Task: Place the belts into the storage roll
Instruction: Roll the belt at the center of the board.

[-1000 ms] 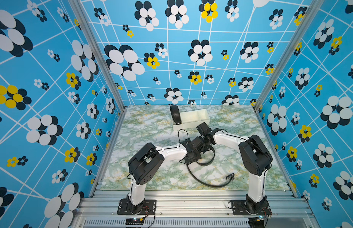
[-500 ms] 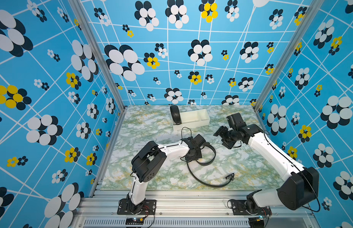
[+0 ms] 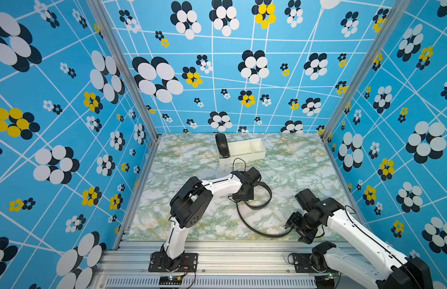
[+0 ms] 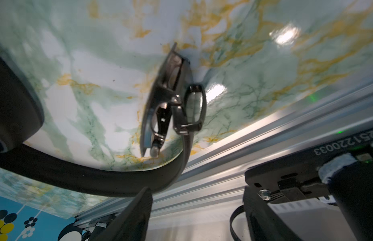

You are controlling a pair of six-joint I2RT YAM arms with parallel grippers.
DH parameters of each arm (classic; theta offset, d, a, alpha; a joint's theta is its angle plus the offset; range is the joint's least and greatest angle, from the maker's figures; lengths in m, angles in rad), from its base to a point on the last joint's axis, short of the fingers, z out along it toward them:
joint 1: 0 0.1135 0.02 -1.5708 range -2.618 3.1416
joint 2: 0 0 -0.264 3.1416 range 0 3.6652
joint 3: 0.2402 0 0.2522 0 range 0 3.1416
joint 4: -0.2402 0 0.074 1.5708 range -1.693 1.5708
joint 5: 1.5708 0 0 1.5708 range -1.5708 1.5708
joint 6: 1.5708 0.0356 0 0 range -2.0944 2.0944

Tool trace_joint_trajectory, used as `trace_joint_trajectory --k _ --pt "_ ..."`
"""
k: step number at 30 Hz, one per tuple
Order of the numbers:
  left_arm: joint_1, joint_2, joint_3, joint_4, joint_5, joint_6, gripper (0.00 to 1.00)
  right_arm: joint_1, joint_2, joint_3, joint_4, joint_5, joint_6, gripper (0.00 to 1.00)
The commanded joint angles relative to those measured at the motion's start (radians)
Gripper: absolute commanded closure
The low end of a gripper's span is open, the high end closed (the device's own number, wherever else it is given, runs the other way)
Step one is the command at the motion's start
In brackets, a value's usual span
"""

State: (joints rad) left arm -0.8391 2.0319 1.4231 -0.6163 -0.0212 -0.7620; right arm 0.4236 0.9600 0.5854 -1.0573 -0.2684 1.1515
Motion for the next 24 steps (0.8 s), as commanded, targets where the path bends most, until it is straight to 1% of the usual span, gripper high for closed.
trace_joint_trajectory --k 1,4,7,10,12,13,16,18,21,24 --pt "-0.004 0.038 0.037 -0.094 -0.054 0.05 1.0 0.035 -0.012 -0.071 0.068 -0.035 0.083 0.34" --pt "-0.012 0.06 0.092 -0.146 -0.072 0.103 1.0 0.066 0.043 -0.1 0.154 -0.035 0.1 0.41" --pt "-0.02 0.089 0.157 -0.212 -0.092 0.177 1.0 0.07 0.136 -0.093 0.226 -0.034 0.084 0.52" --pt "-0.02 0.112 0.203 -0.275 -0.098 0.265 1.0 0.069 0.223 -0.049 0.247 -0.013 0.05 0.71" --pt "-0.018 0.125 0.221 -0.311 -0.11 0.335 1.0 0.057 0.268 -0.016 0.234 0.008 0.004 0.86" --pt "-0.018 0.125 0.221 -0.323 -0.12 0.363 1.0 0.045 0.284 -0.001 0.219 0.019 -0.025 0.91" --pt "-0.014 0.119 0.219 -0.364 -0.168 0.442 1.0 -0.026 0.32 0.047 0.15 0.062 -0.131 0.98" --pt "-0.011 0.106 0.211 -0.384 -0.201 0.481 1.0 -0.096 0.324 0.075 0.108 0.103 -0.202 1.0" --pt "-0.004 0.084 0.185 -0.404 -0.245 0.515 1.0 -0.195 0.334 0.122 0.061 0.177 -0.304 1.0" --pt "0.013 0.057 0.145 -0.407 -0.264 0.523 1.0 -0.294 0.381 0.168 0.035 0.236 -0.401 1.0"
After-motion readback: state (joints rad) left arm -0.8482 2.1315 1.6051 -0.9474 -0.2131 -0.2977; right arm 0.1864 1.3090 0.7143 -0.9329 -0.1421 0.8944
